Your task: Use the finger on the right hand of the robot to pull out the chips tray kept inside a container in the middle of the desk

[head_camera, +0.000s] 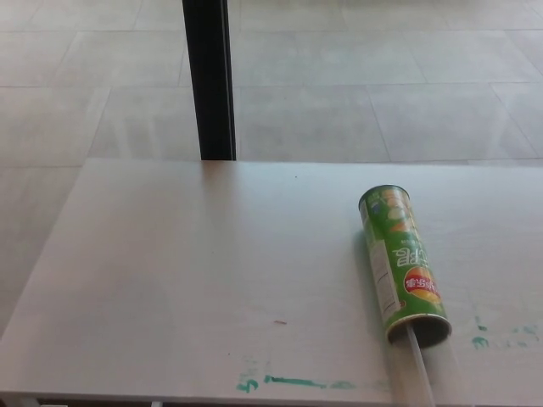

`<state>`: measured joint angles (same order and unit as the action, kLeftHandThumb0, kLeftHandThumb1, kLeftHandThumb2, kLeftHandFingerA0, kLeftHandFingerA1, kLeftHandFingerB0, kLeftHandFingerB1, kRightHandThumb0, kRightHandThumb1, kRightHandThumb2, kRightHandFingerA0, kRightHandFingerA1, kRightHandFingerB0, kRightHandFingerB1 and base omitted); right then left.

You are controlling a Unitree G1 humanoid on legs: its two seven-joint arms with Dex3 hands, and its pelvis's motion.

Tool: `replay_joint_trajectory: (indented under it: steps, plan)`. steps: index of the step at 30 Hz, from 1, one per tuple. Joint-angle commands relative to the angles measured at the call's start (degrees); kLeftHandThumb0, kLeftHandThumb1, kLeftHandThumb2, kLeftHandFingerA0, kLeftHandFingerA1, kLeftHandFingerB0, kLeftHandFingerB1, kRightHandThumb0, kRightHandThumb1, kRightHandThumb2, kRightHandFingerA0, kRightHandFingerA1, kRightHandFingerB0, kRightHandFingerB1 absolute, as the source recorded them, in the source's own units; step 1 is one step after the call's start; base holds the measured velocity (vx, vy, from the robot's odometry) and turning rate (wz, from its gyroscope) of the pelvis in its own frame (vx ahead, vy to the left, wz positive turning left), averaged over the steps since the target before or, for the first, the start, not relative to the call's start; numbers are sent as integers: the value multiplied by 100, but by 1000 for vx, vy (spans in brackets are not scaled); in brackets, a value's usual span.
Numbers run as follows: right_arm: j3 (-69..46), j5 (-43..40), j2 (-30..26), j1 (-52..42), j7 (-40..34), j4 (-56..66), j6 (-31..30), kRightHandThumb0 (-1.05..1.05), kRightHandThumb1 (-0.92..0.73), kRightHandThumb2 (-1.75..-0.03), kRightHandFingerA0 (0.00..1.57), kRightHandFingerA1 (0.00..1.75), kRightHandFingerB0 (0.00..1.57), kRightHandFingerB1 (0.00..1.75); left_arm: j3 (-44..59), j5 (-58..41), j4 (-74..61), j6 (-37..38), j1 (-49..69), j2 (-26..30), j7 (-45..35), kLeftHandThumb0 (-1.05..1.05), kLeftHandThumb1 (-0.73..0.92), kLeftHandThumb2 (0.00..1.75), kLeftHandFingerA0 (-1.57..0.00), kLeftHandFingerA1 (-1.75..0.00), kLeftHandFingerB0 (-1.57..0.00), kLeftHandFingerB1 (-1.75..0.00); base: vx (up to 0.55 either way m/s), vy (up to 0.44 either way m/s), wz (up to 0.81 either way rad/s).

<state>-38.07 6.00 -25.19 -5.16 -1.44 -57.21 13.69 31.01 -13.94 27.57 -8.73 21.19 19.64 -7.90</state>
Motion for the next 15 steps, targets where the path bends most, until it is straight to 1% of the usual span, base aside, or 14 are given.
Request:
replay_joint_trajectory:
  steps: [1, 2, 3, 5, 6, 7, 8, 9, 10, 12, 13, 14, 15]
  plan:
    - [-195, -756, 63, 125, -108, -393, -304, -28, -61, -59, 84, 112, 12, 38, -61, 132, 110, -40, 14, 108, 101, -37, 70, 59, -53, -57, -52, -50, 0, 0, 0]
    - [-102, -672, 72, 69, -155, -322, -333, -29, -60, -61, 84, 112, 9, 39, -69, 134, 237, 31, -19, 133, 64, -37, 69, 60, -54, -57, -53, -50, 0, 0, 0]
    - [-77, -725, 85, 15, -24, -270, -337, -32, -61, -63, 82, 118, 6, 37, -54, 107, 291, 40, -42, 133, 61, -37, 69, 59, -54, -57, -53, -50, 0, 0, 0]
    - [-8, -794, 69, -27, 82, -234, -384, -32, -61, -63, 82, 118, 6, 37, -34, 53, 295, 2, -52, 128, 49, -37, 69, 59, -54, -57, -53, -50, 0, 0, 0]
    - [67, -754, 47, -66, 101, -287, -412, -27, -42, -92, 90, 101, 0, 47, -127, 151, 90, -13, 75, 137, 39, -37, 70, 59, -52, -56, -53, -50, 0, 0, 0]
    - [118, -757, 47, -66, 73, -327, -432, -30, -61, -58, 87, 110, 12, 37, -173, 190, -21, -4, 150, 140, 20, -38, 70, 59, -53, -57, -52, -50, 0, 0, 0]
    - [143, -783, 62, -40, 20, -354, -442, -30, -61, -58, 87, 110, 12, 37, -187, 180, -66, 13, 188, 139, 3, -38, 70, 59, -53, -57, -52, -50, 0, 0, 0]
    - [59, -1036, 107, -66, 367, -306, -463, -26, -63, -62, 81, 119, 7, 33, -194, 167, 15, -1, 155, 164, -8, -38, 70, 59, -53, -56, -51, -49, 0, 0, 0]
    - [141, -1018, 114, -58, 393, -290, -550, -28, -64, -61, 86, 120, 8, 32, -195, 168, 30, -20, 138, 158, 38, -39, 68, 59, -53, -57, -51, -50, 0, 0, 0]
    - [173, -1111, 105, -92, 503, -274, -529, -27, -62, -62, 89, 120, 7, 35, -174, 119, -53, -64, 164, 132, 41, -38, 68, 59, -53, -59, -52, -51, 0, 0, 0]
    - [297, -1048, 93, -145, 518, -153, -508, -26, -61, -63, 86, 110, 11, 38, -206, 163, 34, 12, 153, 157, 22, -40, 68, 60, -54, -59, -52, -51, 0, 0, 0]
    - [323, -1086, 94, -154, 522, -111, -541, -27, -60, -62, 84, 107, 12, 38, -236, 193, 18, 19, 172, 174, 8, -41, 68, 60, -54, -59, -52, -51, 0, 0, 0]
    - [370, -1094, 89, -157, 494, -90, -526, -28, -60, -61, 86, 106, 13, 38, -225, 158, -5, -21, 180, 163, 3, -42, 68, 59, -54, -58, -52, -50, 0, 0, 0]
